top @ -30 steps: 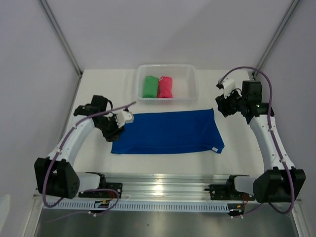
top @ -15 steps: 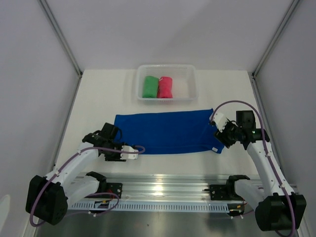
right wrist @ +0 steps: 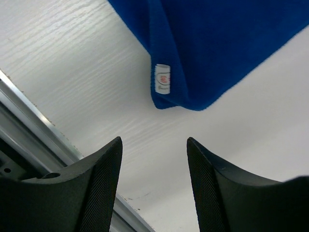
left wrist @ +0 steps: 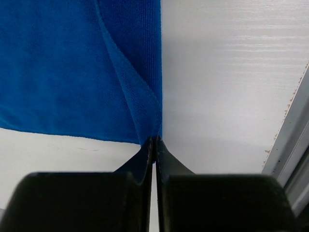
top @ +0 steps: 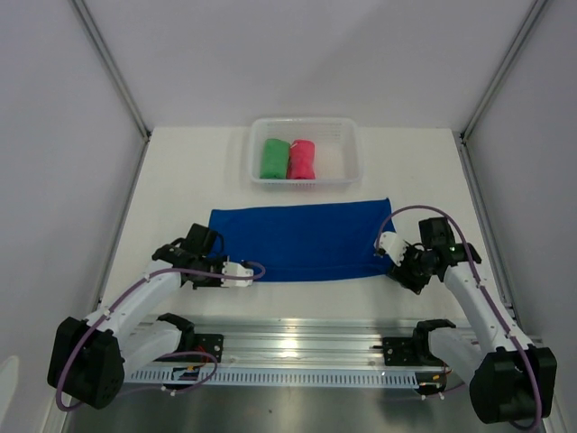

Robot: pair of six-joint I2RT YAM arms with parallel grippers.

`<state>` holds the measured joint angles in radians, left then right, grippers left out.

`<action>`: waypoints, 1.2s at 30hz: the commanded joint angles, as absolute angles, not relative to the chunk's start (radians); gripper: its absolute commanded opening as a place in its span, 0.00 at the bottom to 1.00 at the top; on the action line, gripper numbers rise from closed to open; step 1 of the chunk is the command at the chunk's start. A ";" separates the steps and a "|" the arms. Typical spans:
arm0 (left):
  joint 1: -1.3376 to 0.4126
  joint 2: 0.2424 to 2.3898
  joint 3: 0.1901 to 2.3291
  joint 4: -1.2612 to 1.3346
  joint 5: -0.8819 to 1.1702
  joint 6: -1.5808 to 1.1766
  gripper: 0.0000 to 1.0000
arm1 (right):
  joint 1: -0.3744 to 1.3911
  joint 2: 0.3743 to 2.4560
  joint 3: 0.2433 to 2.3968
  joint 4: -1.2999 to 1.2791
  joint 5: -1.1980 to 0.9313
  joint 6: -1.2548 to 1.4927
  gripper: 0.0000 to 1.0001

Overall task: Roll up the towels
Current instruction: Fold the towel

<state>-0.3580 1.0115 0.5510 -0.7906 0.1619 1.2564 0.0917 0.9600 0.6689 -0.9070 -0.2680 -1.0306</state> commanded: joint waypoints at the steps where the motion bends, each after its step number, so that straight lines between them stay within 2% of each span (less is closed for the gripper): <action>1: -0.359 1.002 0.548 -0.792 0.167 1.194 0.01 | 0.135 0.973 0.634 -0.894 -0.278 -1.055 0.59; 6: -0.327 0.996 0.594 -0.822 0.213 1.051 0.01 | 0.141 0.986 0.566 -0.792 -0.216 -1.049 0.51; 9: -0.319 0.985 0.603 -0.839 0.232 1.013 0.01 | 0.140 1.002 0.563 -0.779 -0.235 -1.048 0.50; 24: -0.313 0.966 0.588 -0.831 0.238 0.994 0.01 | 0.143 1.087 0.554 -0.637 -0.193 -1.003 0.54; 32: -0.310 0.979 0.584 -0.833 0.232 1.000 0.01 | 0.178 1.134 0.546 -0.640 -0.180 -1.029 0.51; 35: -0.307 0.980 0.575 -0.831 0.230 1.012 0.01 | 0.179 1.135 0.534 -0.624 -0.176 -1.026 0.48; 36: -0.308 0.985 0.572 -0.831 0.227 1.023 0.01 | 0.179 1.135 0.529 -0.620 -0.179 -1.017 0.39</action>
